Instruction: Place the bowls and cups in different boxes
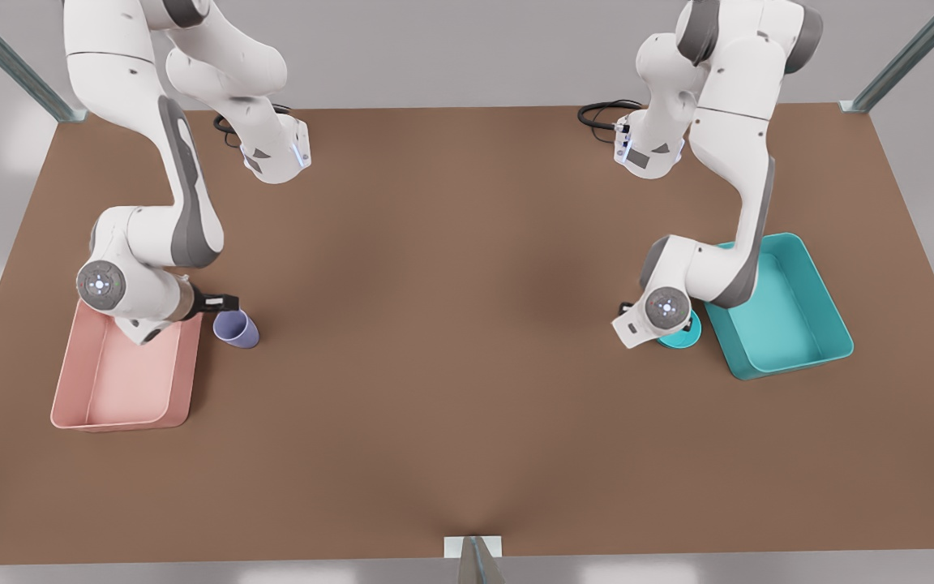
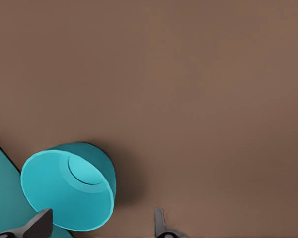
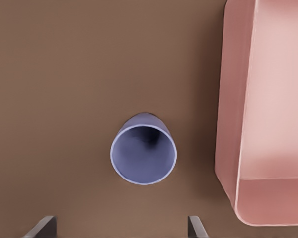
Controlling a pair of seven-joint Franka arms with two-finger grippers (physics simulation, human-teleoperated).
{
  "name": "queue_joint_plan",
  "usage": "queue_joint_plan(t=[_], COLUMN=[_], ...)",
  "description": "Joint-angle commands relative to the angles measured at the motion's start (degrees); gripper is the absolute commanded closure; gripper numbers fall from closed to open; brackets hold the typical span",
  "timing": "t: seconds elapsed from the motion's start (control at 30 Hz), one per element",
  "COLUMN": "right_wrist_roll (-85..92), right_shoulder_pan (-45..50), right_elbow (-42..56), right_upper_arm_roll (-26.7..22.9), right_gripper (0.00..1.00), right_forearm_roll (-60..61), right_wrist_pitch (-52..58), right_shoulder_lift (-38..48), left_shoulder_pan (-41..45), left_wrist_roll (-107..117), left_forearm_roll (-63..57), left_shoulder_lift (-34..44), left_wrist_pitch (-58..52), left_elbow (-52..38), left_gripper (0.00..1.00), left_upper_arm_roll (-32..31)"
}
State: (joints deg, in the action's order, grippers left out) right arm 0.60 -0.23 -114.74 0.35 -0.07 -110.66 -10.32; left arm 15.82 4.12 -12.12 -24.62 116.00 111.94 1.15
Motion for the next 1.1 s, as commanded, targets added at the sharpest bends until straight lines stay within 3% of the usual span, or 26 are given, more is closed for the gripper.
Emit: queue_joint_plan(t=[0.0, 0.23, 0.5, 0.6, 0.73, 0.8, 0.9, 0.97, 1.0, 1.03, 1.07], right_wrist_roll=[2.1, 0.3, 3.4, 3.7, 3.7, 3.7, 3.7, 3.7, 3.7, 3.6, 3.7], right_shoulder_pan=[-1.3, -2.8, -4.8, -4.7, -4.6, -4.7, -4.8, -4.8, -4.7, -4.6, -4.3], right_elbow=[-2.3, -2.8, -9.3, -10.8, -11.1, -11.1, -11.1, -11.0, -10.9, -10.4, -10.2], right_upper_arm_roll=[-0.1, 0.0, 0.1, 0.0, 0.1, 0.1, 0.1, 0.1, 0.1, 0.2, 0.3], right_gripper=[0.01, 0.00, 0.00, 0.00, 0.00, 0.00, 0.00, 0.12, 0.35, 0.65, 0.79], right_forearm_roll=[0.4, 0.8, 0.7, 0.6, 0.6, 0.6, 0.7, 0.6, 0.6, 0.6, 0.6], right_wrist_pitch=[-15.6, -19.4, -19.4, -19.9, -21.3, -22.1, -22.9, -23.2, -23.2, -23.1, -23.0], right_shoulder_lift=[0.1, -5.9, -3.8, -4.2, -5.3, -6.4, -7.8, -8.6, -9.1, -9.2, -9.3], left_shoulder_pan=[-0.4, -1.5, -1.9, -1.5, -1.7, -5.3, -10.3, -10.3, -10.6, -11.2, -11.3], left_wrist_roll=[1.0, 1.1, 1.5, 3.2, 3.3, 3.3, 3.0, 2.8, 2.7, 1.7, 1.1], left_forearm_roll=[-0.2, 0.0, 0.2, 0.2, 0.3, 0.3, 0.4, 0.4, 0.4, 0.5, 2.6], left_shoulder_lift=[-0.4, -4.6, -4.2, -1.1, 9.3, 10.8, 11.7, 11.5, 11.4, 10.5, 9.6], left_wrist_pitch=[7.9, 9.8, 9.9, 7.3, -10.4, -18.1, -15.5, -7.9, -3.1, -1.2, 1.2], left_elbow=[1.3, 2.0, 2.1, 1.4, -4.0, -8.7, -8.2, -2.5, 0.6, 0.9, 2.4], left_gripper=[0.00, 0.00, 0.79, 0.79, 0.79, 0.79, 0.79, 0.79, 0.79, 0.79, 0.79], left_upper_arm_roll=[0.5, 0.5, 0.5, 0.5, 0.5, 1.6, 8.2, 10.8, 11.4, 12.8, 12.9])
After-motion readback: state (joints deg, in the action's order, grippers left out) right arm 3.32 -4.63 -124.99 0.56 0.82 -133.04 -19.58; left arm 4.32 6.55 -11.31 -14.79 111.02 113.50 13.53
